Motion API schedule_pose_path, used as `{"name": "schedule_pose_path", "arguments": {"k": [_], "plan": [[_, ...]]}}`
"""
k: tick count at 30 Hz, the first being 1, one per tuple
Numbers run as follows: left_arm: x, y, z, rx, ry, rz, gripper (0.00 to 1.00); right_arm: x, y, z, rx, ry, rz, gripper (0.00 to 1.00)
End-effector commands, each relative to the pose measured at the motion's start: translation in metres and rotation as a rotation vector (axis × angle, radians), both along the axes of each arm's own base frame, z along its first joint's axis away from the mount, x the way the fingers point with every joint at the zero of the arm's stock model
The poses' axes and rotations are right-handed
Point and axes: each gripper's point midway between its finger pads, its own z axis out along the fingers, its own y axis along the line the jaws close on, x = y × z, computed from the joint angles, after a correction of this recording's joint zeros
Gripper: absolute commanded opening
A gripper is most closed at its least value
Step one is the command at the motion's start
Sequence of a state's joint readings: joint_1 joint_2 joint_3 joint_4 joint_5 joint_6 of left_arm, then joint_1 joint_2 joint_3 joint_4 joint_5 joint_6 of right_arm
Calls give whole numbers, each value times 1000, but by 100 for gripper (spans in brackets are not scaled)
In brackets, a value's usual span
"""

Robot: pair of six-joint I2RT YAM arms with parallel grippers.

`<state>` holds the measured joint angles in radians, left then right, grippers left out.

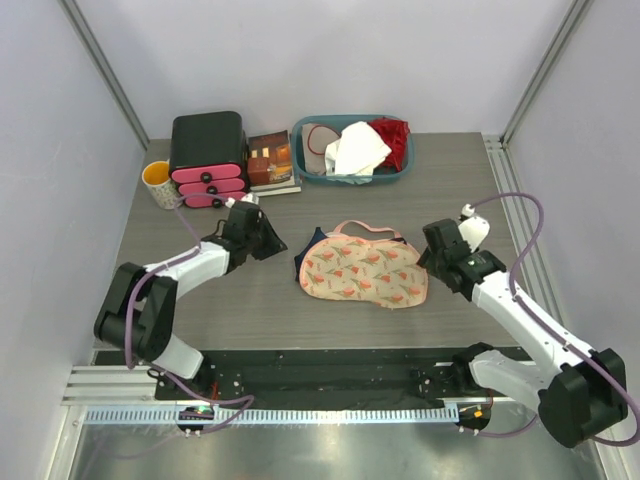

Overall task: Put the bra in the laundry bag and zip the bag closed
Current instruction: Open the laundry bag at the center of the board.

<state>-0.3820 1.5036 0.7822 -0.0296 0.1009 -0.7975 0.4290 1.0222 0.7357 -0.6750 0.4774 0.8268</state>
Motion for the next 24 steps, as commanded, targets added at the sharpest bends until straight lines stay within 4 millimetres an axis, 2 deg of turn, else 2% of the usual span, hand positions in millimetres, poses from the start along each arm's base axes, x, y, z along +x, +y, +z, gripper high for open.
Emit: {"name": "schedule_pose_path", "arguments": {"k": [1, 3, 9, 12, 14, 15, 17, 18, 24], "plan": [[11, -14, 1, -40, 5, -26, 13, 28, -27, 10, 11, -60, -119, 55], [10, -18, -3, -46, 22, -38, 12, 32, -34, -1, -6, -26, -125, 54], [9, -39, -7, -46, 18, -87, 11, 29, -27, -45, 16, 68, -117, 54], [6, -46, -7, -39, 20, -105, 11, 27, -27, -58, 15, 95, -113, 55], [6, -43, -6, -25, 13, -94, 16, 29, -24, -57, 17, 94, -89, 55], [10, -37, 3, -7, -24, -68, 20, 29, -23, -56, 19, 94, -75, 55], [9, -31, 9, 8, -52, -51, 33, 33, -23, -48, 21, 65, -65, 56], [6, -28, 17, 12, -63, -50, 44, 35, -23, -45, 14, 59, -60, 56], [-7, -31, 40, -36, -97, -89, 59, 48, -22, -11, -14, 9, 8, 59]]}}
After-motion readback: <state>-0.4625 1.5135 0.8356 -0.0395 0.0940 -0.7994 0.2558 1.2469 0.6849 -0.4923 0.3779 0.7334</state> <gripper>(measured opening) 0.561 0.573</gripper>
